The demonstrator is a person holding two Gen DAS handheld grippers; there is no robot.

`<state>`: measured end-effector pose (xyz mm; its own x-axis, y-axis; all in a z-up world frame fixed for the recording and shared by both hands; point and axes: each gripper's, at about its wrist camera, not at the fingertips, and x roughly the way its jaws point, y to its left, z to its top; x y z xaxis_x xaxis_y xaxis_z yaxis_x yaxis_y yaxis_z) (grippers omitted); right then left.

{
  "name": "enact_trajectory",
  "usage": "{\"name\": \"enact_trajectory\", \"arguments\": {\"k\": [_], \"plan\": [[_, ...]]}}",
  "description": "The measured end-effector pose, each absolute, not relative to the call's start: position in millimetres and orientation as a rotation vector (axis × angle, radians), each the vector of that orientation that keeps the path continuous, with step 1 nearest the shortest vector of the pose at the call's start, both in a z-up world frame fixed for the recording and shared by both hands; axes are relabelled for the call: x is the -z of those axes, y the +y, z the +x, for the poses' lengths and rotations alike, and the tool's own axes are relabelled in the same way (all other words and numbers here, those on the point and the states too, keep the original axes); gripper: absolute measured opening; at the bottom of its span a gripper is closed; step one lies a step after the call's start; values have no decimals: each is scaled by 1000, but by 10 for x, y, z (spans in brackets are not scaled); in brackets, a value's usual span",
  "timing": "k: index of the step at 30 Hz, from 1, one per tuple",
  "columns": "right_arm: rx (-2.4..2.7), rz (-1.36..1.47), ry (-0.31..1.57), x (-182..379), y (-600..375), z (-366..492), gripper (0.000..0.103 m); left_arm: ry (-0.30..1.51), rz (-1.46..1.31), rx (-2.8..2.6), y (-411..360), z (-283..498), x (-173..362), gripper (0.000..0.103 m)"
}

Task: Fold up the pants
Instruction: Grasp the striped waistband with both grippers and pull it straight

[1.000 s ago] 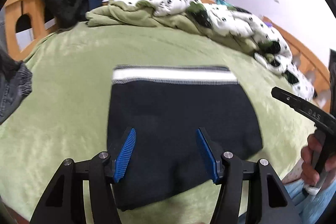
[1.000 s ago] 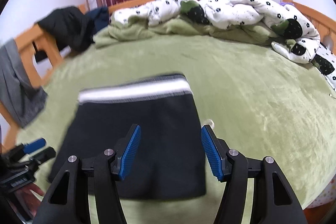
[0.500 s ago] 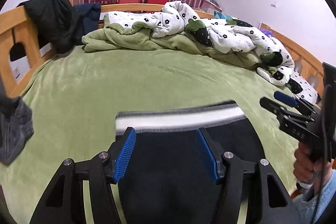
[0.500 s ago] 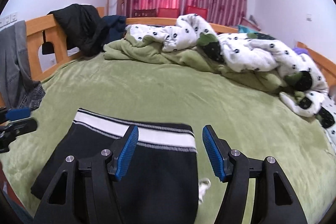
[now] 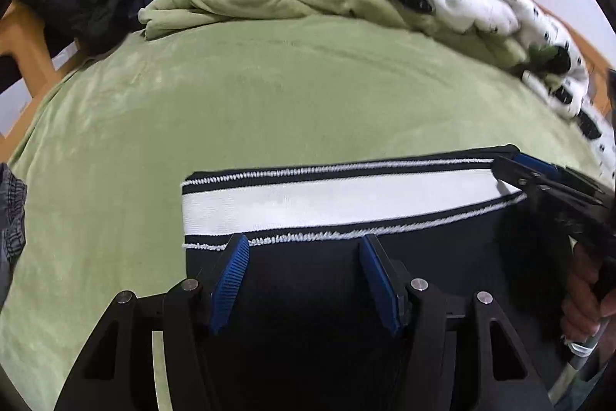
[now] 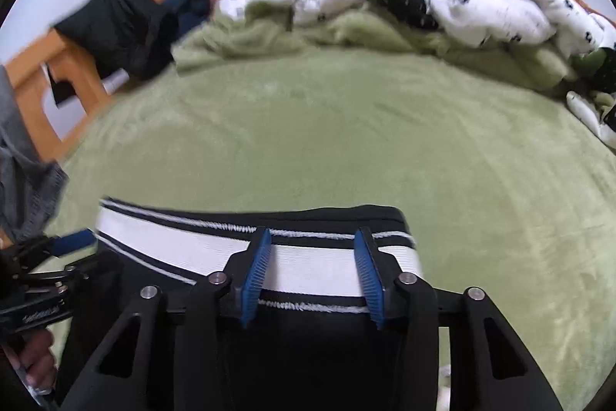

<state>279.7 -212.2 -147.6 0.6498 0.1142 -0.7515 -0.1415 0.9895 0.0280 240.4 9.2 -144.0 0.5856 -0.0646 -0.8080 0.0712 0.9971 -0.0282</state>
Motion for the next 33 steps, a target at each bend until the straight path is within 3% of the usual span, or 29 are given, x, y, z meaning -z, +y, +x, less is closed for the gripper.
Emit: {"name": "enact_trajectory", "arguments": {"k": [7,24,33], "plan": [[-188,-21,828,1543,-2170,2824,45,986,-117,101,269,2406,1472,59],[-210,-16,825,1539,-2154,2813,51,999,-110,95,330,2494,1550,68],[-229,-46,826,1530,-2096,2774,63,1024,-100,103,345,2407,1555,69]]}}
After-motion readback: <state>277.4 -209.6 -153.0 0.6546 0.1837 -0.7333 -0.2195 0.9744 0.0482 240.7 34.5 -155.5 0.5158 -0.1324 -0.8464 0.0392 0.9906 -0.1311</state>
